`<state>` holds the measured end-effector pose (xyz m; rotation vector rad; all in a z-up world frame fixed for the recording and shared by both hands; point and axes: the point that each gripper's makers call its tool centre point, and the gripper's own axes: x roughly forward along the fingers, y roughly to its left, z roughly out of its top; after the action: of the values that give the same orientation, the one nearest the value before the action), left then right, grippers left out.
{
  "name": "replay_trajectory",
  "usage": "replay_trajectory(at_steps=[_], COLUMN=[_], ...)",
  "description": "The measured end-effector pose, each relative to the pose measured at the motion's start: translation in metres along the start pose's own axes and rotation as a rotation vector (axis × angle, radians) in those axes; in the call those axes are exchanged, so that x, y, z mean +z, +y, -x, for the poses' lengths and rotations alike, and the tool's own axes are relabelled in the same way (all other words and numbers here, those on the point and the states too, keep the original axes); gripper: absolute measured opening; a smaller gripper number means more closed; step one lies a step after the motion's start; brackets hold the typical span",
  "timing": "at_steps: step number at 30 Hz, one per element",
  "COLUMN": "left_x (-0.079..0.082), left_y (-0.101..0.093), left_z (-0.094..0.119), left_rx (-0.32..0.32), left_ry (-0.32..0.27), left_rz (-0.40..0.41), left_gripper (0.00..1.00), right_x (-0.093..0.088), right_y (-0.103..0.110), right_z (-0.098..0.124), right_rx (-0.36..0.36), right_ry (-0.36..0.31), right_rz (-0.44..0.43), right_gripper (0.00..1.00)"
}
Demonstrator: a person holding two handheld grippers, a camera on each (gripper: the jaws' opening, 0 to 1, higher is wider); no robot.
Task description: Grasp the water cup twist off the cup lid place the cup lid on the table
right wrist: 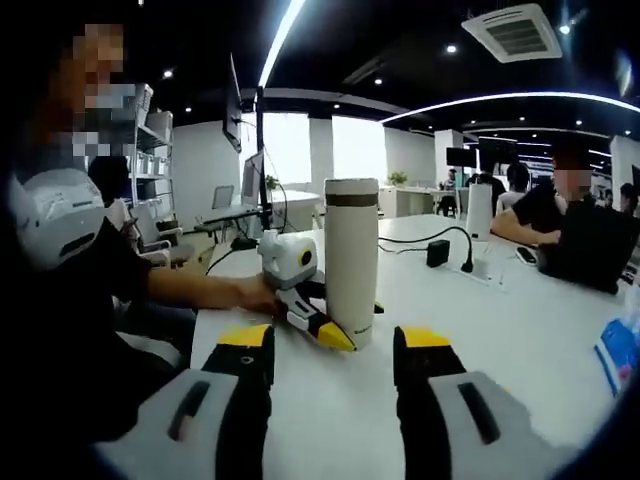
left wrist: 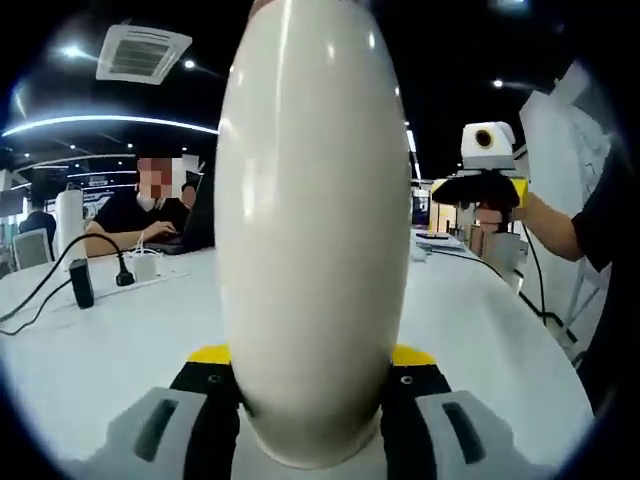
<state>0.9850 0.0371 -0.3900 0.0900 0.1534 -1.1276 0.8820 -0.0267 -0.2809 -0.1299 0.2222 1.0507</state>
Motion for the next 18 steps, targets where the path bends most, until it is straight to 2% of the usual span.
replay_trajectory(at_steps=[9,15,18], left_x=[-0.002,-0.004,-0.007], left_y=[0.001,0.000,-0.001], left_z=[0.000,0.000,0.000], left_rx=[0.006,0.006,0.002], left_ry=[0.007,0.012,0.019], left_rz=[-0.025,-0.030,-0.034], left_gripper=[0.56,0.56,0.56], right_x=[0.036,0.076,0.088], right_y=[-0.007,-0.007,-0.005], right_z=[-0.020,-0.041,-0.052], right_rx=[-0.015,-0.027,-0.030], right_ry=[-0.066,-0.163,-0.185], right_rz=[0.012,0.020,0.034], right_gripper=[0.50,0.50,0.50])
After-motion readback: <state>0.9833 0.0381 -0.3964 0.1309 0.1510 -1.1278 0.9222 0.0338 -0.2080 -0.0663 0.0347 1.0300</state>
